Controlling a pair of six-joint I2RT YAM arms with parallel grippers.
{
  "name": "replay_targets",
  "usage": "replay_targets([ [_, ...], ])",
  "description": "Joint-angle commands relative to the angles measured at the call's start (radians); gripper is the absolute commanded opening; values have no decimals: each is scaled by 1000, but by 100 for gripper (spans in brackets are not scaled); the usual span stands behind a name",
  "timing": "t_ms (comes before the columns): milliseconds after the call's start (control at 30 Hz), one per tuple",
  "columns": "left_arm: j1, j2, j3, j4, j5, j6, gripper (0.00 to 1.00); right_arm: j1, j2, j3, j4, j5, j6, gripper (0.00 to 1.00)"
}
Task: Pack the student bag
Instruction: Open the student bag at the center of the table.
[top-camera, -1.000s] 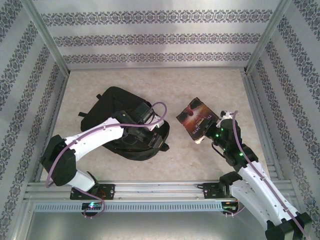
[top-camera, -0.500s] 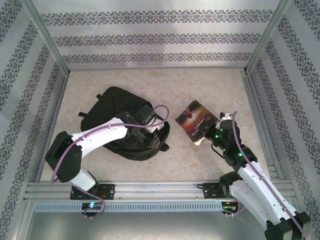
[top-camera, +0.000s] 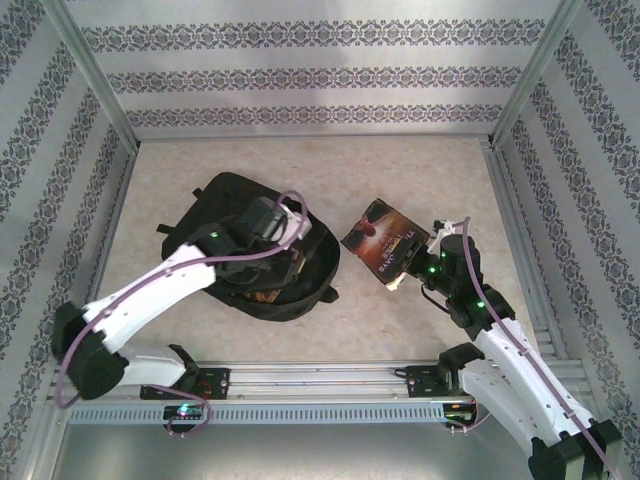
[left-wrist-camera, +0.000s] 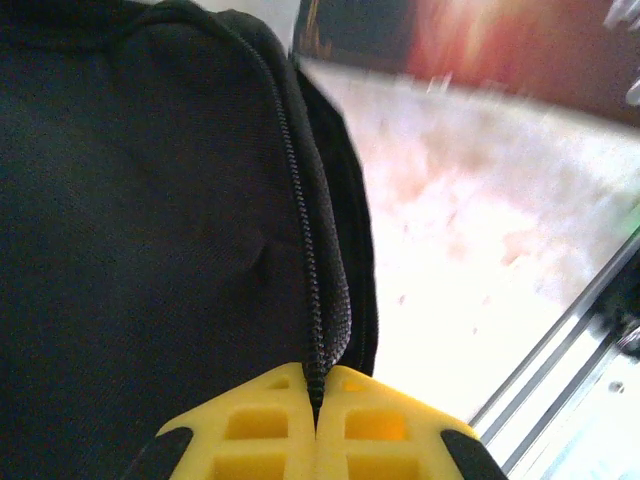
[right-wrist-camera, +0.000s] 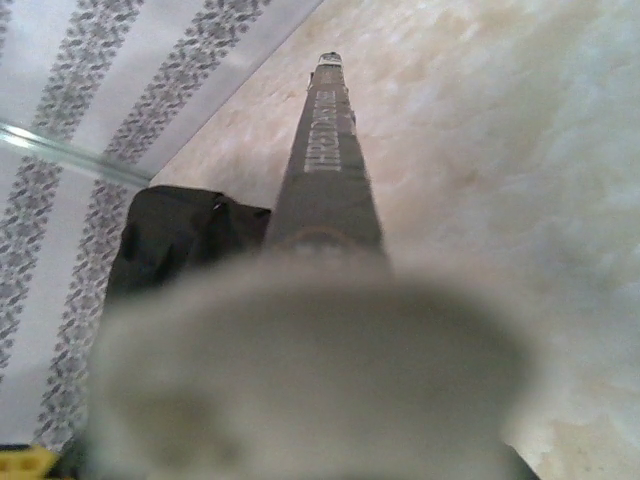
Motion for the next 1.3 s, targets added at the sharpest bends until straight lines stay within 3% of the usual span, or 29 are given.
replay_targets([
  [0, 37, -89, 32, -33, -70, -56, 0, 13, 8, 77, 98, -104, -42, 0],
  [233, 81, -209, -15, -27, -118, -105, 0, 52, 137, 119, 200, -310, 140, 0],
  [467, 136, -250, -40, -11, -80, -135, 1, 166, 277, 129, 357, -360, 329, 0],
  [533, 140, -243, -49, 1, -41, -141, 9, 191, 309, 118, 437, -368, 395, 0],
  [600, 141, -232, -53, 11, -16, -146, 34, 214, 340, 112, 528, -371, 451, 0],
  [800, 156, -182, -36, 7, 19, -133, 63, 266, 397, 158, 545, -360, 433, 0],
  [900, 190, -155, -31, 10, 31, -120, 68, 273, 400, 158, 540, -356, 419, 0],
  [1067, 270, -119, -9, 31, 71, -100, 68, 274, 384, 137, 526, -345, 403, 0],
  [1267, 333, -43, -2, 116, 249, -84, 67, 274, 369, 119, 508, -338, 382, 0],
])
